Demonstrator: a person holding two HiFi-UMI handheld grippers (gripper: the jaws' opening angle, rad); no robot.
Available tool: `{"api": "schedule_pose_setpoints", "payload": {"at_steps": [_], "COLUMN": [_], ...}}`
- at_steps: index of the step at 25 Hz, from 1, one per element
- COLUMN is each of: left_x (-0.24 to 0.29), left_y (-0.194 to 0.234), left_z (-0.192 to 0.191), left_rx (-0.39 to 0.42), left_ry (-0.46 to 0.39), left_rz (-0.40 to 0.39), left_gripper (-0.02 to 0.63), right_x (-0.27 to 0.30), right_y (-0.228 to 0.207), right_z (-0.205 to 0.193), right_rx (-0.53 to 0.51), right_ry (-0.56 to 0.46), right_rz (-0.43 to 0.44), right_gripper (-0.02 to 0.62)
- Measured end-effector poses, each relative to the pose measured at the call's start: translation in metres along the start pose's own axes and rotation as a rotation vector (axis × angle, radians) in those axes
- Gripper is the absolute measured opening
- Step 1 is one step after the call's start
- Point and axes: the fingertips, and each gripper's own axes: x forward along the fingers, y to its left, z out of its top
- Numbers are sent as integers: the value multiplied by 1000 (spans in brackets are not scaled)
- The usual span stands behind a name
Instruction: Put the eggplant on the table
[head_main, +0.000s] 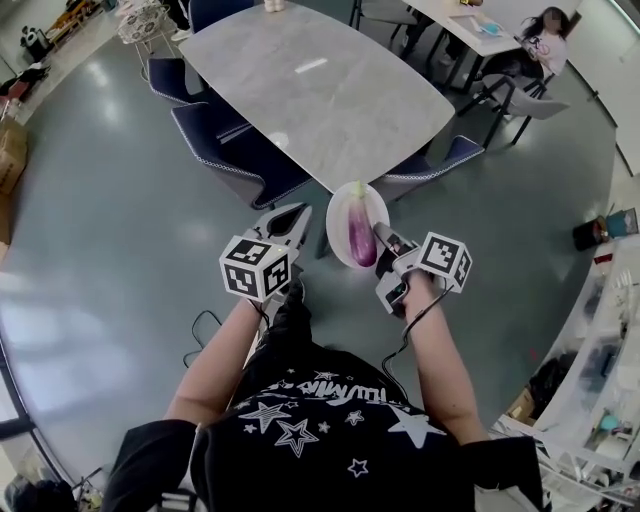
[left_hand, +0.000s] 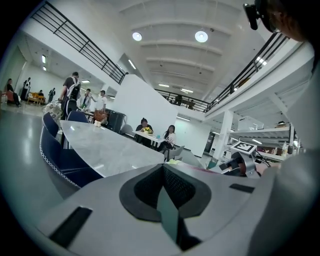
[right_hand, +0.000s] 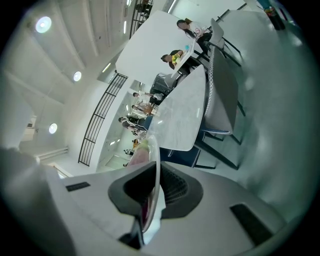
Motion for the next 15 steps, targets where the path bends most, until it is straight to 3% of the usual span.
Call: {"api": "schedule_pose_setpoints", "payload": {"at_steps": [7,15], "left_x": [60,117], "left_y": [48,128], "left_z": [34,77], "left_rx": [15,18], "left_ry": [8,42], "left_rz": [-40,-82], "left_gripper": [8,8], "right_x": [59,149], "right_y": [0,31], "right_z": [58,117], "right_rx": [19,25], "right_ry": [-35,-66], "right_rz": [-28,-31], "right_gripper": [25,25]}}
